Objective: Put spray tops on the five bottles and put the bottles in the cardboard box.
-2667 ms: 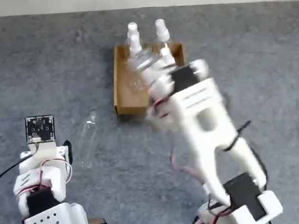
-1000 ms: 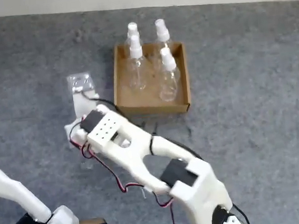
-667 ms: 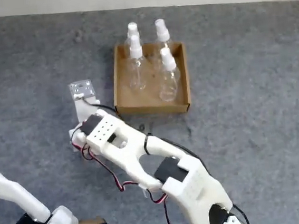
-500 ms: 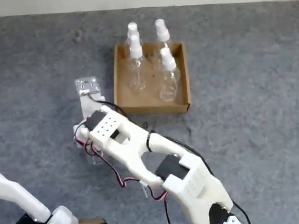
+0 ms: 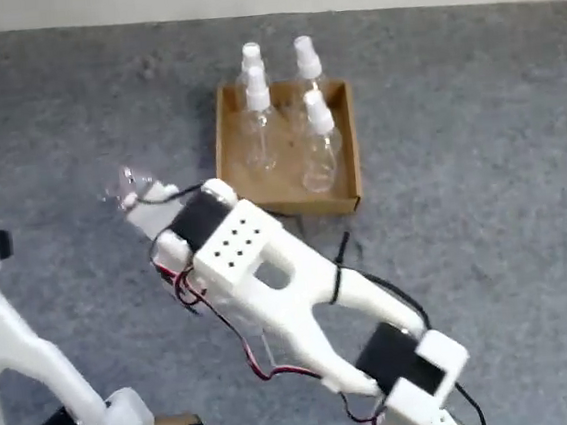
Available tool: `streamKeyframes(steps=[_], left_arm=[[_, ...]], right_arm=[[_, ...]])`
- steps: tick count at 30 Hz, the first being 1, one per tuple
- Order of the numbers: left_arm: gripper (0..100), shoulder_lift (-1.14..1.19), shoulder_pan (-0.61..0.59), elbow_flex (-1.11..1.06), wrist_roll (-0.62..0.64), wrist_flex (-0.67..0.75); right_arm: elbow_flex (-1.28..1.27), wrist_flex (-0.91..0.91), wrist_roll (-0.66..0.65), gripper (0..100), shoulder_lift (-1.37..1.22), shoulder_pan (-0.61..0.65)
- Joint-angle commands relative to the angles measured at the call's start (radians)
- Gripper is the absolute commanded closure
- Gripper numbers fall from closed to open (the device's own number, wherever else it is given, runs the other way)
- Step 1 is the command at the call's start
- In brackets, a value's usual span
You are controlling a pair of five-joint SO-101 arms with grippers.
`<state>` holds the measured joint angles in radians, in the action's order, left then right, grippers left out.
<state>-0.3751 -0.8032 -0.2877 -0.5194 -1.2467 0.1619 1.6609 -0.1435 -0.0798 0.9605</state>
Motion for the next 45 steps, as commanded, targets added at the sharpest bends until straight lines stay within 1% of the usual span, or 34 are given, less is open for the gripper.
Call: streamKeyframes(steps=[1,4,6,8,10,13,15,17,20,22,24,28,33,37,39,42,45], left_arm=[[79,-0.151,0.18,0.025,0.041,-0.189],[79,-0.268,0.306,-0.021,0.11,-0.25],[79,-0.331,0.41,-0.071,0.166,-0.267],[79,-0.364,0.524,-0.136,0.229,-0.259],[79,-0.364,0.639,-0.203,0.293,-0.255],[80,-0.364,0.791,-0.306,0.404,-0.144],[80,-0.364,0.865,-0.381,0.473,-0.046],[80,-0.364,0.915,-0.464,0.534,0.055],[80,-0.364,0.97,-0.561,0.603,0.193],[80,-0.364,0.99,-0.604,0.641,0.27],[80,-0.363,1.004,-0.633,0.667,0.327],[80,-0.275,1.001,-0.656,0.678,0.397],[80,-0.065,1.001,-0.576,0.718,0.425],[80,0.074,1.0,-0.518,0.718,0.44],[80,0.122,0.997,-0.495,0.718,0.44],[80,0.173,0.997,-0.479,0.717,0.44],[83,0.202,0.997,-0.475,0.713,0.44]], right_arm=[[0.039,0.105,-0.086,99.5,0.166,-0.096],[-0.022,0.107,-0.095,99.5,0.338,-0.185],[-0.102,0.107,-0.138,99.5,0.473,-0.251],[-0.226,0.108,-0.207,99.5,0.591,-0.352],[-0.367,0.107,-0.295,99.5,0.673,-0.492],[-0.565,0.062,-0.456,99.5,0.756,-0.702],[-0.687,-0.007,-0.54,99.5,0.785,-0.835],[-0.788,-0.105,-0.598,99.5,0.8,-0.961],[-0.915,-0.252,-0.637,99.5,0.802,-1.092],[-0.984,-0.341,-0.634,99.5,0.802,-1.13],[-1.043,-0.407,-0.628,99.5,0.802,-1.141],[-1.109,-0.51,-0.502,99.5,0.802,-1.141],[-1.116,-0.539,-0.405,99.5,0.802,-1.139],[-1.119,-0.558,-0.365,99.5,0.802,-1.141],[-1.122,-0.596,-0.339,99.5,0.802,-1.142],[-1.124,-0.607,-0.328,99.5,0.802,-1.144],[-1.124,-0.61,-0.328,99.5,0.8,-1.144]])
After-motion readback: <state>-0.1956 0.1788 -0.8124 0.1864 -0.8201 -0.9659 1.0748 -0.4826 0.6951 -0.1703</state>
